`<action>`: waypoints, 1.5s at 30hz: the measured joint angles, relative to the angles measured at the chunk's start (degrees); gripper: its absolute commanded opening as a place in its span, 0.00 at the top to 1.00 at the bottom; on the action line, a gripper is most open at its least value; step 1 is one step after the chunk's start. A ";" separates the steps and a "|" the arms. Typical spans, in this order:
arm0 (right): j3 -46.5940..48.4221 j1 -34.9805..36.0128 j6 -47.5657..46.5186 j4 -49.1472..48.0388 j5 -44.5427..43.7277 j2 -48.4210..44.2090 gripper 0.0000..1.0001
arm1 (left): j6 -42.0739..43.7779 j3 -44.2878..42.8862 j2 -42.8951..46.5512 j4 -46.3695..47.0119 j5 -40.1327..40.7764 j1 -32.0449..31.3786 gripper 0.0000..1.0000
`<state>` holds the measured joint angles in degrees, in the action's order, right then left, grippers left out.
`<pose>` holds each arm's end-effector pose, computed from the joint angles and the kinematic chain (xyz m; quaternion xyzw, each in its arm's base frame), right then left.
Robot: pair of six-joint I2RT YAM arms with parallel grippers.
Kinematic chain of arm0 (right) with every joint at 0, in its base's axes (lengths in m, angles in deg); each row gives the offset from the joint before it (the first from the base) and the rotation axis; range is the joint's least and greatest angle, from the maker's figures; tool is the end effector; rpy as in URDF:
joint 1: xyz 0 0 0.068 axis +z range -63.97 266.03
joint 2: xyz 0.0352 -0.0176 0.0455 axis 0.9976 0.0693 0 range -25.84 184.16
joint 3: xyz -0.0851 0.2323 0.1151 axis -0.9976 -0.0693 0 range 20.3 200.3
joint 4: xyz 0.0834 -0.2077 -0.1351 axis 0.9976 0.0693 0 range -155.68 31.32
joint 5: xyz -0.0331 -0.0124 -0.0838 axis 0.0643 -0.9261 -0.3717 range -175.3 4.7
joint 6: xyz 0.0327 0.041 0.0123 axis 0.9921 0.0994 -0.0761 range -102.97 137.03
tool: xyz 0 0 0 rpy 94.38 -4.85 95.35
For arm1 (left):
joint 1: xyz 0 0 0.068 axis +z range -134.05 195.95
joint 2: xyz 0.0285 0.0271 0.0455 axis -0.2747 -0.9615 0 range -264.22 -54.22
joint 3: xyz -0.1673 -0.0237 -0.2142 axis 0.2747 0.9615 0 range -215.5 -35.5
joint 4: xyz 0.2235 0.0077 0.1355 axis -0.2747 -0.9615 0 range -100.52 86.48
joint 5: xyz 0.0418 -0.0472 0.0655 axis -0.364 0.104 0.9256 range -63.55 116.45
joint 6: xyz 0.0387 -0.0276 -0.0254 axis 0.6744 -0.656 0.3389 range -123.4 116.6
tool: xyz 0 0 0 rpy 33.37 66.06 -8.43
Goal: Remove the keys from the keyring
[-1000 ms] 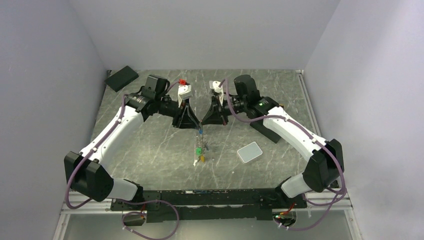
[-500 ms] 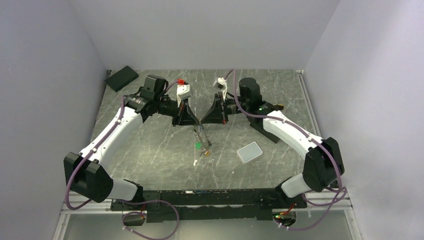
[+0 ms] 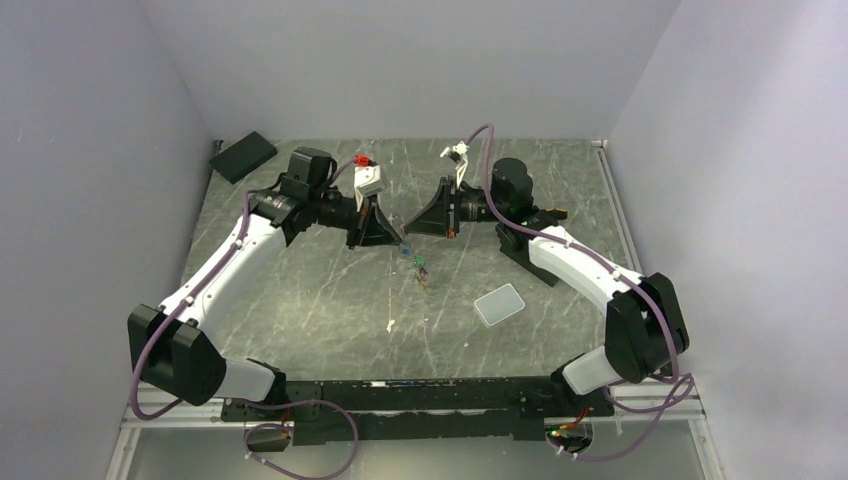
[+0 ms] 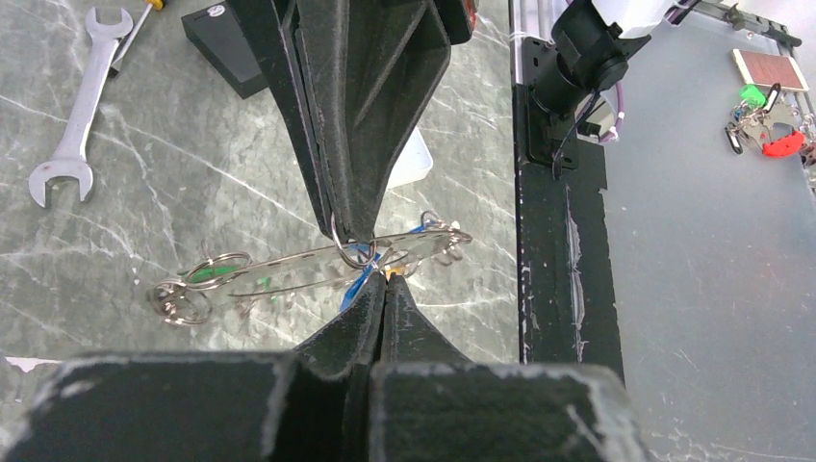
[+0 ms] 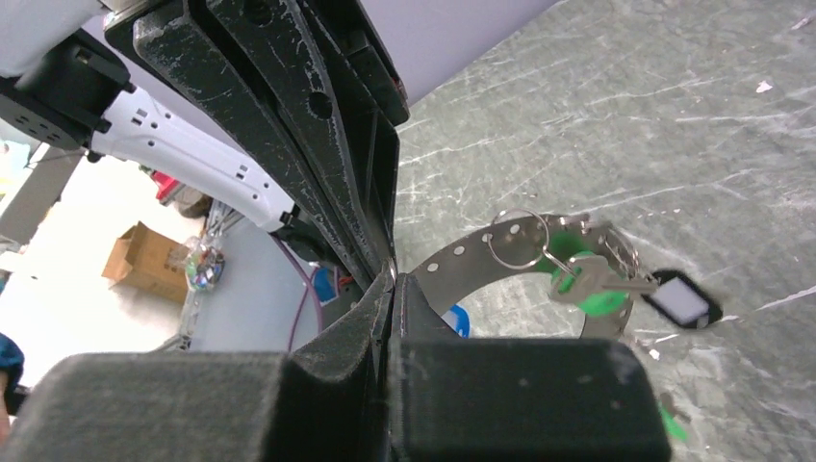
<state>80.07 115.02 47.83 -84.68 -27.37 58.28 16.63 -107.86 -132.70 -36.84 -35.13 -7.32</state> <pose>0.2770 0.1880 0.3212 -0.3158 0.6519 0.6041 0.3322 0.2517 -0.1423 0.3481 0.4897 0.6413 -0.4731 0.3536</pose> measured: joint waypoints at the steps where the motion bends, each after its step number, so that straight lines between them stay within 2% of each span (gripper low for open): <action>1: -0.31 -0.02 0.74 -0.59 -0.28 0.00 1.00 | -0.13 0.02 0.00 0.07 0.02 -0.02 1.00; 7: -0.92 -0.13 3.76 -2.56 -0.76 0.22 1.00 | -0.46 0.02 0.00 0.57 0.81 -1.01 0.99; 11: -1.36 -0.20 5.86 -4.11 -0.85 0.66 1.00 | -0.52 0.04 -0.13 1.01 2.36 -2.36 0.86; 15: -1.40 -0.26 7.02 -5.51 -0.87 1.31 1.00 | -1.11 0.02 -0.13 0.92 3.04 -2.67 0.80; 27: -2.64 -1.46 7.06 -12.35 -1.05 1.40 1.00 | -8.79 0.74 1.81 2.95 -6.40 4.85 0.80; 45: -4.85 -1.16 10.25 -20.13 -0.57 1.40 1.00 | -23.34 4.85 1.73 17.11 -7.87 5.42 0.74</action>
<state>75.22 113.86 58.08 -104.81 -27.93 59.68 -6.71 -103.00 -130.97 -19.73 -43.00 -1.90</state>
